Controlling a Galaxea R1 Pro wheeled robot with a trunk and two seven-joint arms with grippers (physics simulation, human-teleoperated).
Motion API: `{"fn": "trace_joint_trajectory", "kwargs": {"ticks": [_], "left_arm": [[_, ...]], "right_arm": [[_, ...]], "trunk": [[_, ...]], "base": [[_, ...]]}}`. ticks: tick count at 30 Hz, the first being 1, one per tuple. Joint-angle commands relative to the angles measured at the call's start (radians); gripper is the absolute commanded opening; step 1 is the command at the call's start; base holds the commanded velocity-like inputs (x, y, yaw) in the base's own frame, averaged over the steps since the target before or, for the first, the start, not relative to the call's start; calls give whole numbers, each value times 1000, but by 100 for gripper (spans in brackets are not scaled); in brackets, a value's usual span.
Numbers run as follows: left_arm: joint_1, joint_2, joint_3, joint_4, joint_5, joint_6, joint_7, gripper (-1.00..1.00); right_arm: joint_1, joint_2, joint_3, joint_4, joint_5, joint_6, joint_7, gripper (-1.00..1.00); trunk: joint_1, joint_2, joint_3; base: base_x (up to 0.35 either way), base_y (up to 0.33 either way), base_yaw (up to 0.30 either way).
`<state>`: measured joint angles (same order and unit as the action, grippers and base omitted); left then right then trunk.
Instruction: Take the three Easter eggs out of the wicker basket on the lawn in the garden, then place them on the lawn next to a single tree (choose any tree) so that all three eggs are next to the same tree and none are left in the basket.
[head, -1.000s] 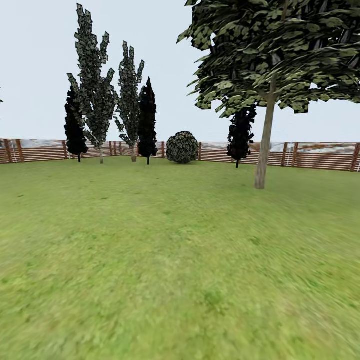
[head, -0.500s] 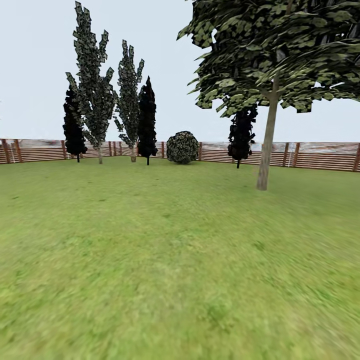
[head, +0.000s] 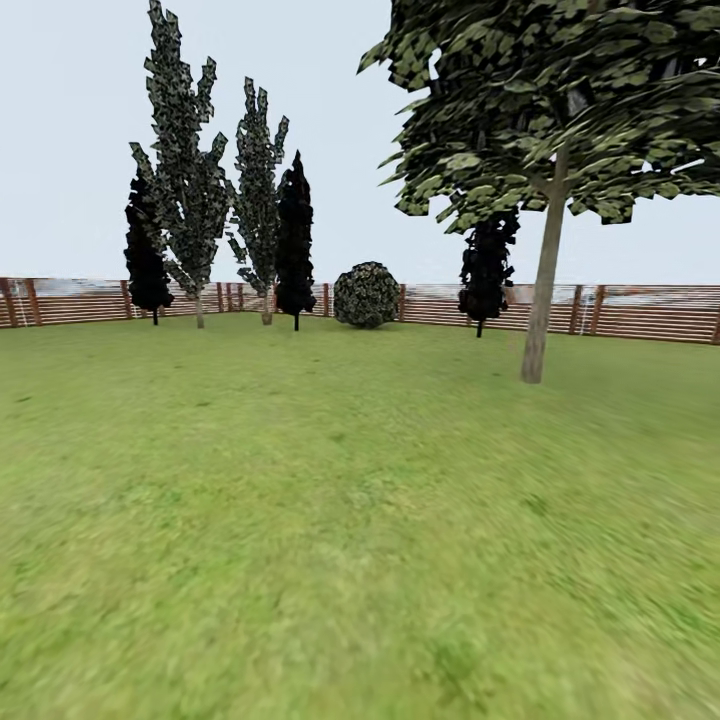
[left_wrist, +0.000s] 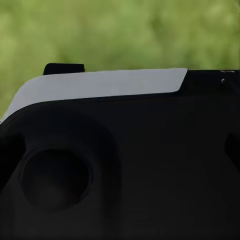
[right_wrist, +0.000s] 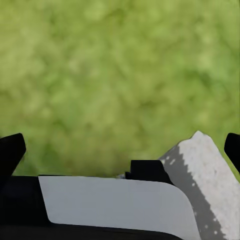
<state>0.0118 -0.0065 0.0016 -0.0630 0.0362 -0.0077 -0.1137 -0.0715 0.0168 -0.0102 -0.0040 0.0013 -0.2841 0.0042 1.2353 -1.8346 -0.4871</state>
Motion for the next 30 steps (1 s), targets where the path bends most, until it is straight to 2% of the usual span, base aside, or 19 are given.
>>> {"fn": "trace_joint_trajectory", "kwargs": {"ticks": [1, 30], "left_arm": [[0, 0, 0, -1, 4, -1, -3, 100], [0, 0, 0, -1, 4, -1, -3, 100]], "right_arm": [[-1, 0, -1, 1, 0, -3, 0, 100], [-1, 0, -2, 1, 0, -3, 0, 100]], "trunk": [[1, 0, -1], [1, 0, -1]], "base": [[322, 180, 0], [310, 207, 0]]}}
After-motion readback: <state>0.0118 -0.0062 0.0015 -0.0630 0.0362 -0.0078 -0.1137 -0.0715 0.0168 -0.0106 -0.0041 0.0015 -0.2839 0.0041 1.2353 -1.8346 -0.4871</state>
